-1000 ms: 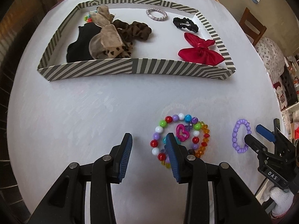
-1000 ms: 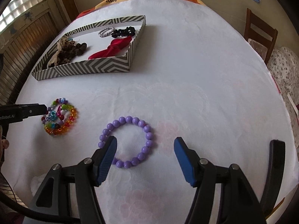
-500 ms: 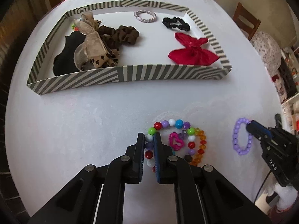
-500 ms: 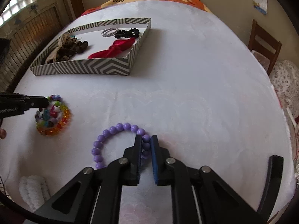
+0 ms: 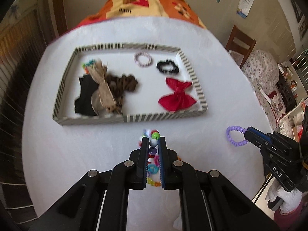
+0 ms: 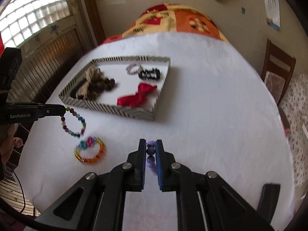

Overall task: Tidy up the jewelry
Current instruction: 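Grasp the multicolor bead bracelet with the left tool while the right tool grasps the purple bracelet, then lower both bracelets into the tray and open both tools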

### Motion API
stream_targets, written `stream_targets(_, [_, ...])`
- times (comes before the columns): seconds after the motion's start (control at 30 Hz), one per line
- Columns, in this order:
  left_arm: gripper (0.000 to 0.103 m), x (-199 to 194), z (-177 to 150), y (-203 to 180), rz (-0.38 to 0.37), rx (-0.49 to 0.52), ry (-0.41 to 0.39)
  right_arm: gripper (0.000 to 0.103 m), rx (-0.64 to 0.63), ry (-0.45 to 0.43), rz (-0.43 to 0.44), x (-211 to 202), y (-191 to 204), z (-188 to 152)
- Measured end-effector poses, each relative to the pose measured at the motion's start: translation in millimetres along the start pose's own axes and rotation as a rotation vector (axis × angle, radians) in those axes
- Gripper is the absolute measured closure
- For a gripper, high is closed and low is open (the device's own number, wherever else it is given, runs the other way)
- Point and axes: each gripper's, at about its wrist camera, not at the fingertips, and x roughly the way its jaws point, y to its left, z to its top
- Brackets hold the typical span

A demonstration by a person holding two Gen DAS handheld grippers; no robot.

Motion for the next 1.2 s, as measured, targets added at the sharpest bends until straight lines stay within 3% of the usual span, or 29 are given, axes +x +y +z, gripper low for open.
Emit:
stream_targets(0.27, [0.103,-15.2,30.1,-0.5,0.028,-0.004,-0.061,0.093,-0.061,-0.039,0.024,-6.4,10.5,39.2])
stream_targets(0.5, [0.103,-7.2,47.9,-1.5,0.062,-0.003,-0.07,0.093,-0.117,-0.048,0.041,5.1,19.1,70.3])
stream_targets(0.9, [0.103,35.5,72.8,9.9,0.101,-0.042,-0.021,0.093,-0.173,-0.01,0.078,51.6,22.5,118.3])
stream_targets(1.2, [0.103,63.8,82.4,22.2,0.09,-0.105,0.022,0.093,-0.209,0.032,0.12,96.0,29.9,148.1])
